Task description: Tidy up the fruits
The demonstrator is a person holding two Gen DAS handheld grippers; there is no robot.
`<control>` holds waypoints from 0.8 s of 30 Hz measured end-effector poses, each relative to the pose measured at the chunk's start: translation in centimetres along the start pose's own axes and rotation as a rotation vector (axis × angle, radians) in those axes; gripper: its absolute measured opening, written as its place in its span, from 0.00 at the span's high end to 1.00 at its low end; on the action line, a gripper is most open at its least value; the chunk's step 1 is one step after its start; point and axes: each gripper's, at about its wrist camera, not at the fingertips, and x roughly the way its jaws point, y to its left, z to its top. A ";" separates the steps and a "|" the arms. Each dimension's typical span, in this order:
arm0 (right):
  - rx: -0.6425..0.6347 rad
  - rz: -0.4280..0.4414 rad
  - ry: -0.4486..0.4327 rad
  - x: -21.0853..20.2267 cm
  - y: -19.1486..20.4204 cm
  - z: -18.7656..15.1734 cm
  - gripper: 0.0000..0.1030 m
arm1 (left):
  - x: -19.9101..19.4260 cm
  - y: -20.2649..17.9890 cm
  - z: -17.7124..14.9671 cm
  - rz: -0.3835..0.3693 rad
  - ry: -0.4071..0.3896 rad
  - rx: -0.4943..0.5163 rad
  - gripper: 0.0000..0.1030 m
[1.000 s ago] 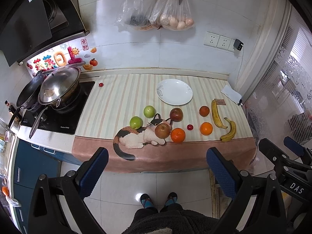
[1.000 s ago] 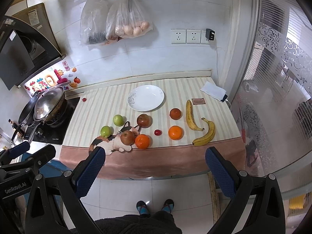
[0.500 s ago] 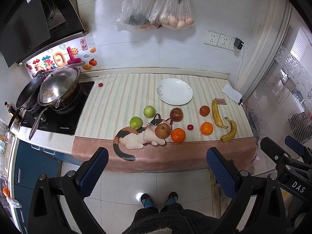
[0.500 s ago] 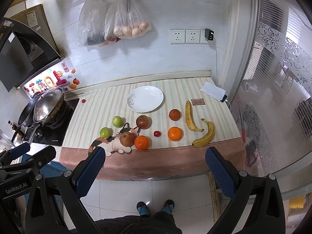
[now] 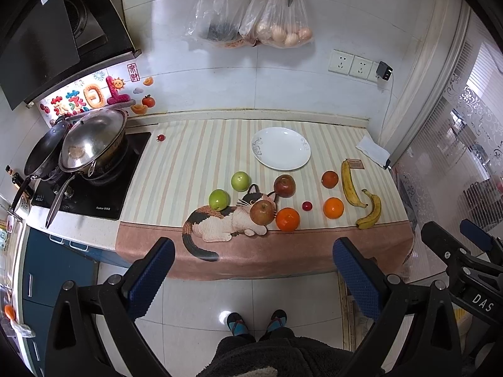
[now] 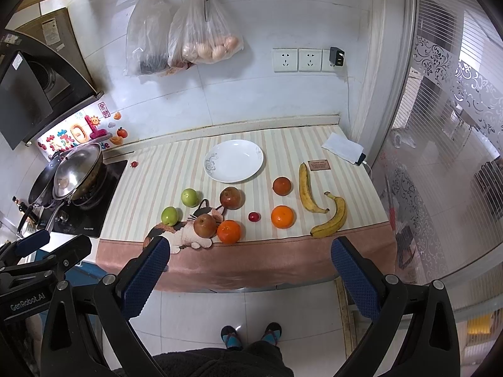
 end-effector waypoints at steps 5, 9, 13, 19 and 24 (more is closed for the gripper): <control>0.001 -0.002 0.003 0.1 -0.2 0.2 0.00 | 0.2 -0.4 0.7 -0.001 -0.001 0.000 0.00; 0.000 -0.003 0.001 0.1 -0.1 0.3 0.00 | 0.2 -0.4 0.7 -0.001 0.000 0.000 0.00; 0.001 -0.002 0.001 0.1 -0.1 0.3 0.00 | 0.2 -0.4 0.6 -0.001 0.000 0.000 0.00; 0.007 -0.005 0.001 0.2 0.3 0.9 0.00 | 0.2 -0.4 0.6 -0.002 -0.001 -0.001 0.00; 0.012 -0.005 -0.001 0.3 0.4 0.9 0.00 | 0.6 -0.8 1.3 -0.004 0.001 -0.001 0.00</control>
